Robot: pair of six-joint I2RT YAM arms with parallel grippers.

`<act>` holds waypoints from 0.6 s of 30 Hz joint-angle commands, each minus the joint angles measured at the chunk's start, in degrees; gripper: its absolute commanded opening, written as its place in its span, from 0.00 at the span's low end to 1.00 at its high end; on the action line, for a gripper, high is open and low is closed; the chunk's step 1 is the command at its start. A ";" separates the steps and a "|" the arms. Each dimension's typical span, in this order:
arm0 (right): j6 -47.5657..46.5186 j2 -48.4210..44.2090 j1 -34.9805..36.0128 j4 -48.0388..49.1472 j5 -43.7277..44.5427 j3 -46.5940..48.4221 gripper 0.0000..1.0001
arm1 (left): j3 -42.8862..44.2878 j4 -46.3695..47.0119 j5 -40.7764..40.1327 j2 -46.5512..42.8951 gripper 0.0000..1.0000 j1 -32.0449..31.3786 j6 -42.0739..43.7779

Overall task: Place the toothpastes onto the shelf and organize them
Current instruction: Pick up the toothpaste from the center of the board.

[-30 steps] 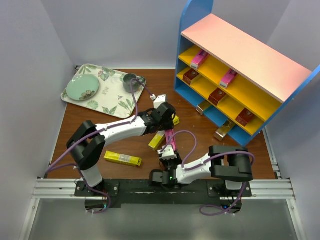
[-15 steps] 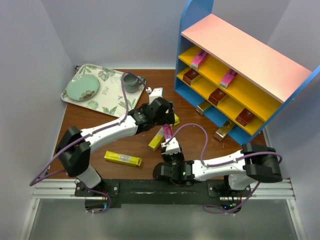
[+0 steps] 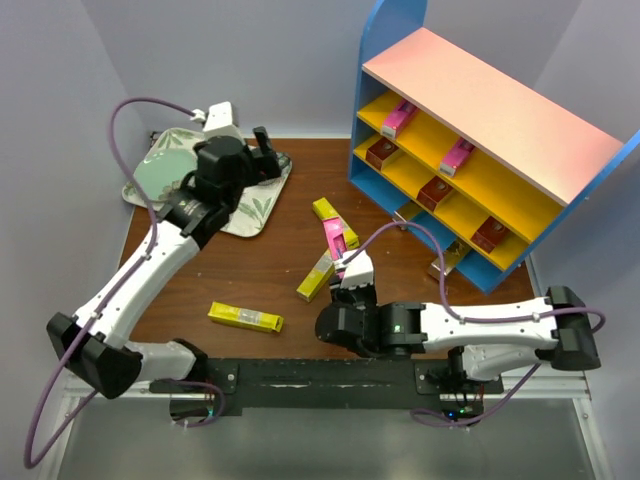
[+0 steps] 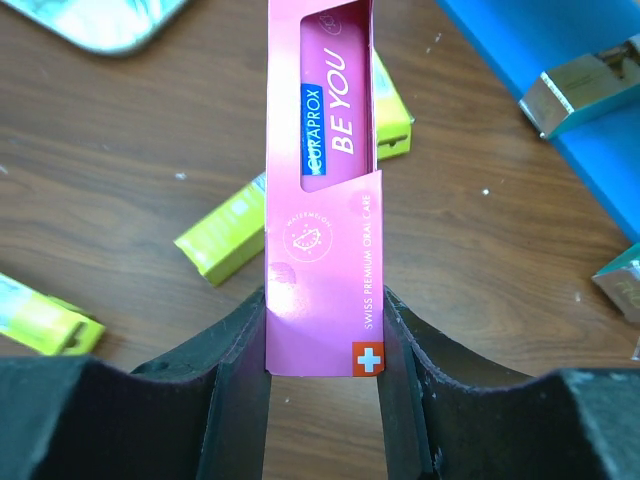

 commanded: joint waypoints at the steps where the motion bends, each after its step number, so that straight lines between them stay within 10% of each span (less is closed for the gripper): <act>1: -0.63 -4.39 -1.73 -9.29 0.77 8.18 0.04 | -2.69 3.02 -1.63 -3.63 1.00 3.85 6.51; 18: 10.28 -5.09 -14.39 -42.53 3.06 32.00 0.06 | -13.42 9.54 -0.32 -10.85 1.00 7.81 7.13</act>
